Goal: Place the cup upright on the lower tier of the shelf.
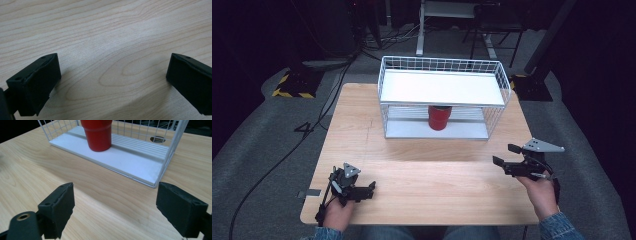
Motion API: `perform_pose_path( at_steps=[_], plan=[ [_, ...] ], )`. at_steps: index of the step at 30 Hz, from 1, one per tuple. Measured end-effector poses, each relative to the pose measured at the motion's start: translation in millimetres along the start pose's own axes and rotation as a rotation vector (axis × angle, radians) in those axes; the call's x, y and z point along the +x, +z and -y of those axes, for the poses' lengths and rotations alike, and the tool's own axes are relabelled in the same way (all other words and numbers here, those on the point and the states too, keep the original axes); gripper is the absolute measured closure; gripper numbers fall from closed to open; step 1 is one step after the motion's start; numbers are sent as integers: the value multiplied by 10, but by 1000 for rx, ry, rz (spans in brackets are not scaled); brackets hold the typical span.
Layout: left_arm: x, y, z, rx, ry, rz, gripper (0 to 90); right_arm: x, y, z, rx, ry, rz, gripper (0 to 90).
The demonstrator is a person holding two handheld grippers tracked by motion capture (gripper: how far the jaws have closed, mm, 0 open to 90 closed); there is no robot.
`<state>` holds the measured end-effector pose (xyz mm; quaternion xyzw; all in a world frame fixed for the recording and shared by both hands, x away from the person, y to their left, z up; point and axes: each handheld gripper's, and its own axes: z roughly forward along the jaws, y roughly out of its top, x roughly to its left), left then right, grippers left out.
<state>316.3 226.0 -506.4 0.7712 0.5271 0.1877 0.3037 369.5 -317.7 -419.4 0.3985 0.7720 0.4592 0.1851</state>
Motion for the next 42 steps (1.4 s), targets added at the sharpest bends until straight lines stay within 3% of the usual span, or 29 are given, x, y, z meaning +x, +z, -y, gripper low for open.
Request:
perform_pose_path(
  at_steps=[7,9,13,22,31,36,37,42],
  plan=[
    [0,3,-4,0,1,2,0,-23,-111,176,34,-58,41,154],
    [0,3,-4,-1,1,1,0,-2,-111,313,76,-72,43,154],
    [0,3,-4,0,1,1,0,36,-97,485,101,-91,43,156],
    [1,6,-8,1,4,1,0,-2,-18,803,136,-40,50,156],
    [1,7,-10,1,5,2,0,-34,26,929,159,-43,61,156],
    [-1,8,-13,3,3,1,0,-16,44,949,175,-61,72,157],
    [-1,9,-14,2,3,2,0,-2,57,958,199,-75,77,157],
    [-2,12,-15,0,3,3,0,12,61,958,203,-73,72,149]
  ],
)
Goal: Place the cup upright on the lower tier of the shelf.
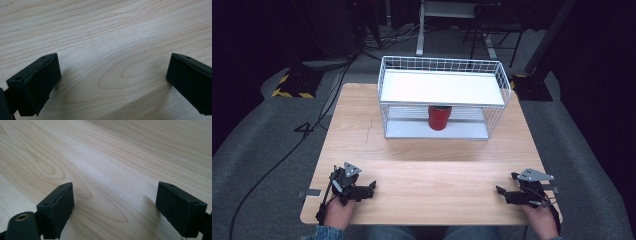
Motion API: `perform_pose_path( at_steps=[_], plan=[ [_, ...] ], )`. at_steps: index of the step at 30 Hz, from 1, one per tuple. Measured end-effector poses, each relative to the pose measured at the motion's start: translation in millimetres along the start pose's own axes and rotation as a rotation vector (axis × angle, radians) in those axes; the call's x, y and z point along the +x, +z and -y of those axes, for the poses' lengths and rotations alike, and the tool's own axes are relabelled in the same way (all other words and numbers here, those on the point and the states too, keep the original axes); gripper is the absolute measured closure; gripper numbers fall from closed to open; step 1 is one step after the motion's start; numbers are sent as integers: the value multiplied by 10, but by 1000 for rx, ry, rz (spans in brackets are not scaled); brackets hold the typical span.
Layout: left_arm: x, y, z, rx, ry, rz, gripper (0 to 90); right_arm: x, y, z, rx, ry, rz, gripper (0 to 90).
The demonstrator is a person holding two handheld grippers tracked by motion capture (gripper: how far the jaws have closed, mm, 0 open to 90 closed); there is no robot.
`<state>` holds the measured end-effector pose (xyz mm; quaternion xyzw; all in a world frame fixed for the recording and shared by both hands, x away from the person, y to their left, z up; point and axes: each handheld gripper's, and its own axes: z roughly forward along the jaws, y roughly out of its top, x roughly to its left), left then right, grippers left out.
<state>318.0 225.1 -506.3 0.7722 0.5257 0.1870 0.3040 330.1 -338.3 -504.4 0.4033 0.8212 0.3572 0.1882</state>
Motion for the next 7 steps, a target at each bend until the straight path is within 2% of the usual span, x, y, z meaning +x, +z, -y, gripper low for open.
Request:
perform_pose_path(
  at_steps=[1,7],
  plan=[
    [0,0,0,0,0,0,0,-3,2,2,4,10,-12,147],
    [1,-1,-1,2,2,0,0,3,7,0,6,8,-15,133]
  ],
)
